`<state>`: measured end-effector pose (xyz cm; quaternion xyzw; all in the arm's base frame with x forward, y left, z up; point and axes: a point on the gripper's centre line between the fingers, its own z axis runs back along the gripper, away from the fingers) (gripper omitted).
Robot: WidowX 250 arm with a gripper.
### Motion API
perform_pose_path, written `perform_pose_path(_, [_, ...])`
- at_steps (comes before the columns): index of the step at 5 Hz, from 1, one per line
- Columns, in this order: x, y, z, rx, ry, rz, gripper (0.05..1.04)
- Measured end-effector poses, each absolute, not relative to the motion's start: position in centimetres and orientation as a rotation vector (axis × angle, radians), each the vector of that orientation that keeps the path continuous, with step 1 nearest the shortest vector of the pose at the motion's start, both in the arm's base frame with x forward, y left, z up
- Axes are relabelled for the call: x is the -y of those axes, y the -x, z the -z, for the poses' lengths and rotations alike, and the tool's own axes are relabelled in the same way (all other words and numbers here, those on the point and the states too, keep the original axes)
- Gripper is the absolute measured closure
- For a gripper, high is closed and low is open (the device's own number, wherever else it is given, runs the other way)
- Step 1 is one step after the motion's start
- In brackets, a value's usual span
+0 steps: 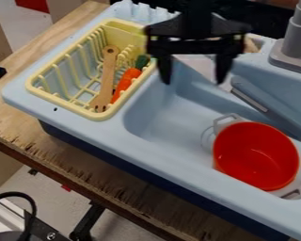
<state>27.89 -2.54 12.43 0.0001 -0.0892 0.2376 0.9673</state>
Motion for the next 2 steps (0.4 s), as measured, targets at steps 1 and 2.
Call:
perform_pose_path(1, [-0.3, -28.0, -11.4, 0.207, -0.029, -0.458, 0.083])
perform_pose_path(2, [-1.6, -26.5, -11.6, 0.207, -0.027, -0.379, 0.083])
